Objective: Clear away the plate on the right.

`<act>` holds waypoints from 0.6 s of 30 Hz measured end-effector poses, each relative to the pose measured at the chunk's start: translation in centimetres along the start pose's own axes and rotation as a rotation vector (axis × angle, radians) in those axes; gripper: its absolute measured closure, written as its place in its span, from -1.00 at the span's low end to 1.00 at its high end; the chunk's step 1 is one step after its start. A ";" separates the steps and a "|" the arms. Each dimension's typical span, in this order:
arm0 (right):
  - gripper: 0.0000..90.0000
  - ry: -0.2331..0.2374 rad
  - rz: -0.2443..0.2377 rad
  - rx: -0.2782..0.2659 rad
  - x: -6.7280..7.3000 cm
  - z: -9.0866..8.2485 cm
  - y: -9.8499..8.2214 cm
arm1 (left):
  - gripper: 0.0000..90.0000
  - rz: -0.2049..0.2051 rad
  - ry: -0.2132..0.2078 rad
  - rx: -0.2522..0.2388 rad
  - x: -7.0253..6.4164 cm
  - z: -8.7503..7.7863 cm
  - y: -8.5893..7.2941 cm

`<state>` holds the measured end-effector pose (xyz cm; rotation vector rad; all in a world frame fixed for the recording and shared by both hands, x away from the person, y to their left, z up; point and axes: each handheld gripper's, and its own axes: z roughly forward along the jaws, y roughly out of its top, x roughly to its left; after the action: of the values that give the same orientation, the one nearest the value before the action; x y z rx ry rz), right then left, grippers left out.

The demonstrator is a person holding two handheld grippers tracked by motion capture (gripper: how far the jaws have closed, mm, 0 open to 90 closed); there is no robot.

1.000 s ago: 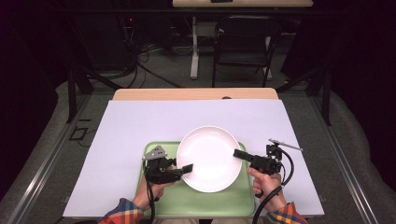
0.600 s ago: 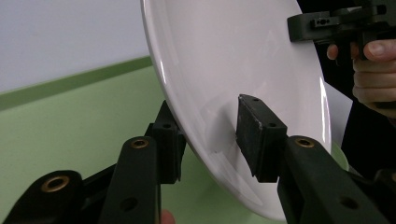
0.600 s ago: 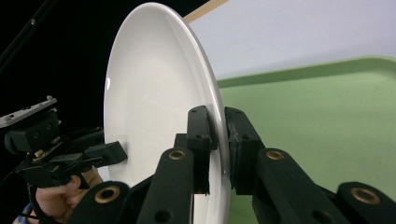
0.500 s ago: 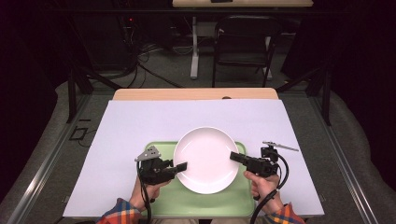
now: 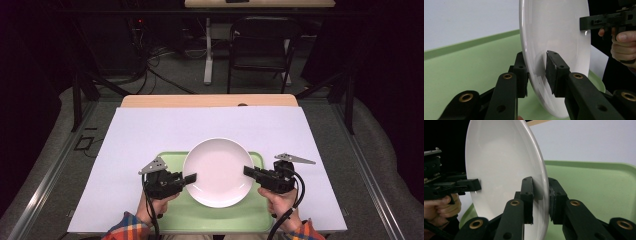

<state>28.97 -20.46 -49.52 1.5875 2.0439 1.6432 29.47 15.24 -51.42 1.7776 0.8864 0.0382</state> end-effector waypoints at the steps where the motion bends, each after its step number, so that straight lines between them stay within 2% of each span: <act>1: 0.69 -0.005 -0.009 0.004 0.1 0.0 -0.1 | 0.60 0.000 0.002 0.002 0.0 -0.1 0.0; 12: 0.66 -0.017 -0.087 0.039 1.2 0.9 -0.7 | 0.64 -0.041 0.019 0.016 0.3 -1.4 -0.7; 18: 0.66 -0.010 -0.097 0.065 1.6 1.3 -0.9 | 0.66 -0.044 0.024 0.025 0.3 -2.0 -0.8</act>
<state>28.40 -18.33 -49.95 1.4864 2.1535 1.5488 28.39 17.09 -51.45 1.7835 0.9462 0.0199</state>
